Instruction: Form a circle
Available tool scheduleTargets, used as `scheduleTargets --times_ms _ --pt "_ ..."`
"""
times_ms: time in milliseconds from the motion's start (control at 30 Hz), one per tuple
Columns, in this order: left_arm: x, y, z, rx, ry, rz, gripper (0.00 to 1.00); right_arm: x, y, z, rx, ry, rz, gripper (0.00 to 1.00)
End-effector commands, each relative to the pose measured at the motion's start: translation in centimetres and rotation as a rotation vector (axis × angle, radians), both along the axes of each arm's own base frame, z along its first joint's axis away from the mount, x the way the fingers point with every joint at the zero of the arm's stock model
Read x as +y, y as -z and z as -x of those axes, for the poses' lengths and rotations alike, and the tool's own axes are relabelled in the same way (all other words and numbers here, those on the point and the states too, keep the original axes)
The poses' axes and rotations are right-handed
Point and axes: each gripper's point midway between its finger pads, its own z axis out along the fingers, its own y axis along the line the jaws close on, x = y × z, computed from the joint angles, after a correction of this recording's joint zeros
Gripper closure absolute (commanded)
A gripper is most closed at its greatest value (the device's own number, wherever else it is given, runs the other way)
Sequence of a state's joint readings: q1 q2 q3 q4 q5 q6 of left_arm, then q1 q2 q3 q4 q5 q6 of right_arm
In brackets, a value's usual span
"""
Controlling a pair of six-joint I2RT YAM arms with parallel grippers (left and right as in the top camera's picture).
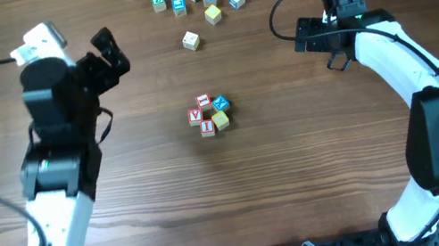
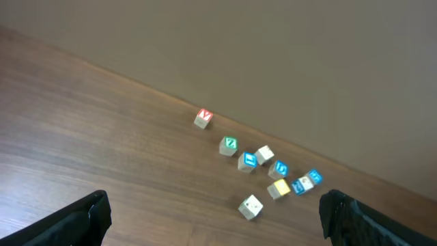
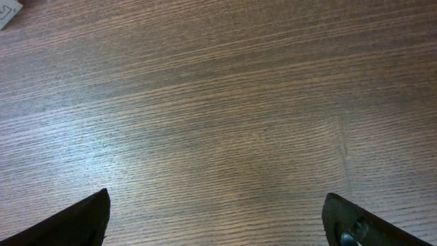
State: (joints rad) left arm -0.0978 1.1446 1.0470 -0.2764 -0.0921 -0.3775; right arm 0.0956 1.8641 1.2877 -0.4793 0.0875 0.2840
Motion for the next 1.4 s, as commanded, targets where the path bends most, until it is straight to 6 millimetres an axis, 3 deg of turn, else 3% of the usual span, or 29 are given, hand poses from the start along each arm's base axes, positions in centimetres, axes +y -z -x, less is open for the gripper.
scheduleTargets --times_ms 0,100,300,500,700,933,1067,1367 --pt "0.5 -1.0 2.7 0.0 0.012 -0.027 0.0 -0.1 -1.5 -0.5 -0.038 0.008 0.003 0.0" --pt "1.0 0.6 4.7 0.017 0.002 -0.028 0.0 -0.1 -1.5 -0.5 -0.038 0.008 0.003 0.0" --pt "1.1 6.3 8.7 -0.014 0.009 -0.01 0.0 -0.1 -1.5 -0.5 -0.038 0.008 0.003 0.0" --pt "0.1 9.7 9.3 -0.084 0.055 0.007 0.0 -0.1 -1.5 -0.5 -0.038 0.008 0.003 0.0" --pt "0.4 10.3 11.3 -0.207 0.048 0.012 0.0 -0.1 -1.5 -0.5 -0.038 0.008 0.003 0.0" --pt "1.1 7.0 14.5 -0.457 0.029 0.025 0.0 -0.1 -1.5 -0.5 -0.038 0.008 0.003 0.0" --pt "1.5 6.5 15.2 -0.517 0.013 0.025 0.0 -0.1 -1.5 -0.5 -0.038 0.008 0.003 0.0" --pt "1.5 13.1 14.2 -0.35 0.011 0.014 0.0 -0.1 -1.5 -0.5 -0.038 0.009 0.003 0.0"
